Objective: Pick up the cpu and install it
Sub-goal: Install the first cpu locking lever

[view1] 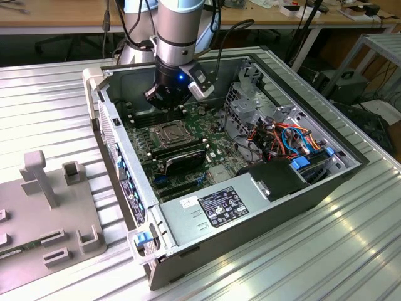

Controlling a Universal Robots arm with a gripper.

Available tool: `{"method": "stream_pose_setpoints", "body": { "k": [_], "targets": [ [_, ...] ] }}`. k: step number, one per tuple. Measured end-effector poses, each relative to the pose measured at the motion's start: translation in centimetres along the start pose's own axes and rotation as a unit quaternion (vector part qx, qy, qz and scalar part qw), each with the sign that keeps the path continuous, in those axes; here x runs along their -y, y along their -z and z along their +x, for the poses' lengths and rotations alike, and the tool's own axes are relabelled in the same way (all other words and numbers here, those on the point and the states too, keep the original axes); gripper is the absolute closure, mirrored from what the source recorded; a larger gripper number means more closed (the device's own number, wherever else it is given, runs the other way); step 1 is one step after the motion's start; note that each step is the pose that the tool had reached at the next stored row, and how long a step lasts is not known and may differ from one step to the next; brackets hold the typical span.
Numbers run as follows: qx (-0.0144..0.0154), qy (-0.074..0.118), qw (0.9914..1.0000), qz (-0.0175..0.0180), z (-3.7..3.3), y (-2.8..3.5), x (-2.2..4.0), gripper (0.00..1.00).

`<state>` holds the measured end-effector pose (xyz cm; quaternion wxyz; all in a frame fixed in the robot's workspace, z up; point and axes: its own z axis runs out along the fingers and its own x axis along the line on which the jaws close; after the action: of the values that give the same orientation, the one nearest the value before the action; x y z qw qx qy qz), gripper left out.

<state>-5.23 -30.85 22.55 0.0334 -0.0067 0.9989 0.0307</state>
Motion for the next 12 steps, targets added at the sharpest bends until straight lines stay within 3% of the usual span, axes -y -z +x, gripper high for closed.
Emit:
{"method": "stream_pose_setpoints", "body": {
  "k": [6,12],
  "targets": [
    [0.0000,0.000,1.00000,0.0003,0.00,0.03,0.19,0.89],
    [0.0000,0.000,1.00000,0.0004,0.02,0.09,1.01,0.89]
  ]
}}
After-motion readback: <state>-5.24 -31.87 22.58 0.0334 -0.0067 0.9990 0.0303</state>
